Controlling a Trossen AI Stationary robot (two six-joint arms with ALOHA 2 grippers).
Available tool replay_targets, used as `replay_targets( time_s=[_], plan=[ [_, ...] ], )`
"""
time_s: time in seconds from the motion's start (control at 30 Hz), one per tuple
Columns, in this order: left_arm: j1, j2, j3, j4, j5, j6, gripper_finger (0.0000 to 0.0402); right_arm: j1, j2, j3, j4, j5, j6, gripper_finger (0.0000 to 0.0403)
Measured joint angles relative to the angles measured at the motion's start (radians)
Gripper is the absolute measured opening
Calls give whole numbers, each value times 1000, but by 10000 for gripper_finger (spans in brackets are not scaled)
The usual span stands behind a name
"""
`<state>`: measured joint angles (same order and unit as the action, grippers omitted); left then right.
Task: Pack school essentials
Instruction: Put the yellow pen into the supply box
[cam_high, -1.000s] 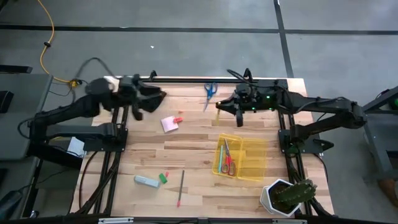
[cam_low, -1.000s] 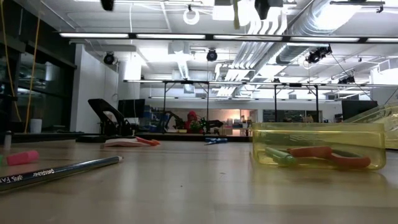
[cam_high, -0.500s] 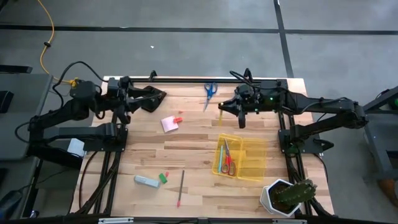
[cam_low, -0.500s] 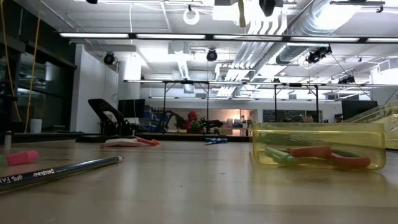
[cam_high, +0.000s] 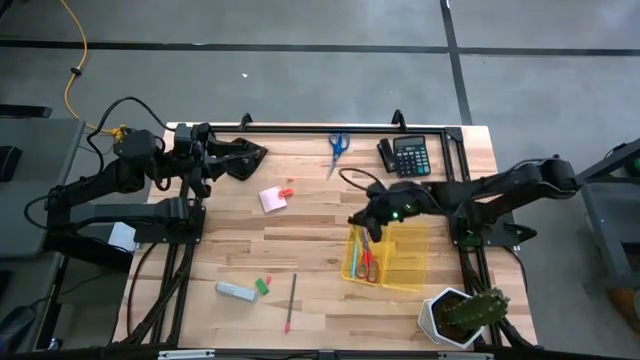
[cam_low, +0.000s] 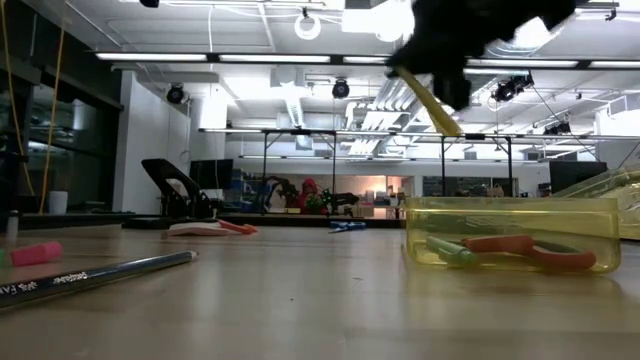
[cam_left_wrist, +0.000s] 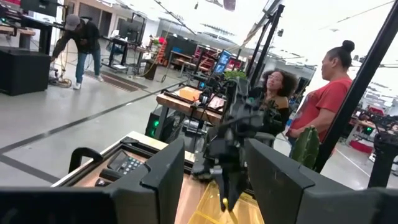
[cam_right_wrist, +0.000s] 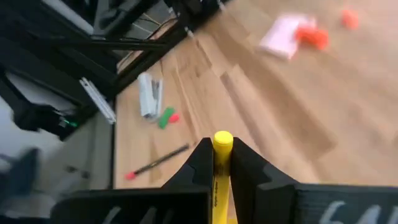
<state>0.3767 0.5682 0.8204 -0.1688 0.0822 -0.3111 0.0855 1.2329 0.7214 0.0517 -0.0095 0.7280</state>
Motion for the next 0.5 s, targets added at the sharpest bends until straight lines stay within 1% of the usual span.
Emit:
replay_targets(
  time_s=[0.1, 0.17, 0.23, 0.33, 0.5],
  plan=[
    [0, 0, 0, 0, 0, 0, 159, 29, -24, -143, 198, 58, 178, 5],
    [0, 0, 0, 0, 0, 0, 159, 55, -22, -218, 304, 136, 303, 4],
    [0, 0, 0, 0, 0, 0, 159, 82, -12, -268, 367, 218, 423, 4],
    [0, 0, 0, 0, 0, 0, 159, 117, 3, -296, 363, 297, 522, 4],
    [1, 0, 0, 1, -16, 0, 159, 143, 69, -290, 370, 314, 578, 4]
  ],
)
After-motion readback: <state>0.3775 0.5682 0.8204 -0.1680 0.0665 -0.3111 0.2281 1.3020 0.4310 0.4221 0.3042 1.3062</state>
